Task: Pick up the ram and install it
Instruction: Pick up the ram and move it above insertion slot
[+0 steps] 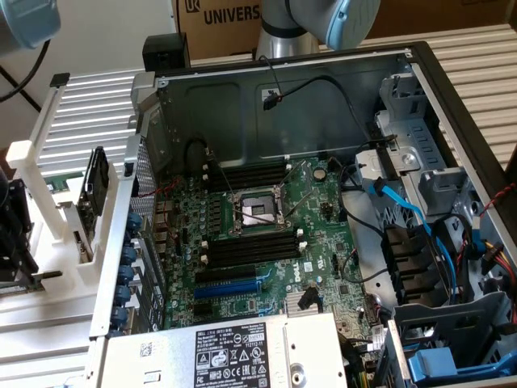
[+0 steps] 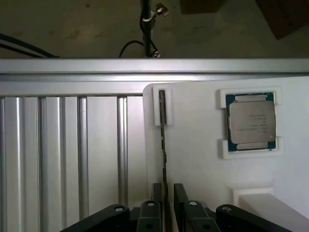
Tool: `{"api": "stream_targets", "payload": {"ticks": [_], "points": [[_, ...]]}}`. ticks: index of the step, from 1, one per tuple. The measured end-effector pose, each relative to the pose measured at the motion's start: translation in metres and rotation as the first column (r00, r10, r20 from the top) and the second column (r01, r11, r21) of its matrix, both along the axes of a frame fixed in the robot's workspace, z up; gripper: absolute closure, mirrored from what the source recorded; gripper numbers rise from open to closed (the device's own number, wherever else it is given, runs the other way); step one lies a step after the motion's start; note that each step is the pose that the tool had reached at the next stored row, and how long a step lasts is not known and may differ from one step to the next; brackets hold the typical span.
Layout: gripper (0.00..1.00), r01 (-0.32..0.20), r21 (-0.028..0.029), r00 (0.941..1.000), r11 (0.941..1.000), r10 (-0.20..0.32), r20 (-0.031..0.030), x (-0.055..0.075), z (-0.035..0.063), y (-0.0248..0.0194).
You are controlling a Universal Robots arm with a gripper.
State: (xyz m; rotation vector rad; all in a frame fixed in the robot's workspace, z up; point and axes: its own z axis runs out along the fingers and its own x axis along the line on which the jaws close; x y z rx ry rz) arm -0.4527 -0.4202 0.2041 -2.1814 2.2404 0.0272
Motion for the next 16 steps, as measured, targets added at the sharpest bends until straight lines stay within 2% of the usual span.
{"api": "stream_targets", "payload": {"ticks": [6, 16], "points": [[0.76, 0.000, 0.0001, 1.0000, 1.0000, 0.000, 0.0000, 0.0000, -0.0051, 0.0000], [0.76, 0.000, 0.0002, 1.0000, 1.0000, 0.000, -0.0001, 0.0000, -0.0054, 0.0000]]}}
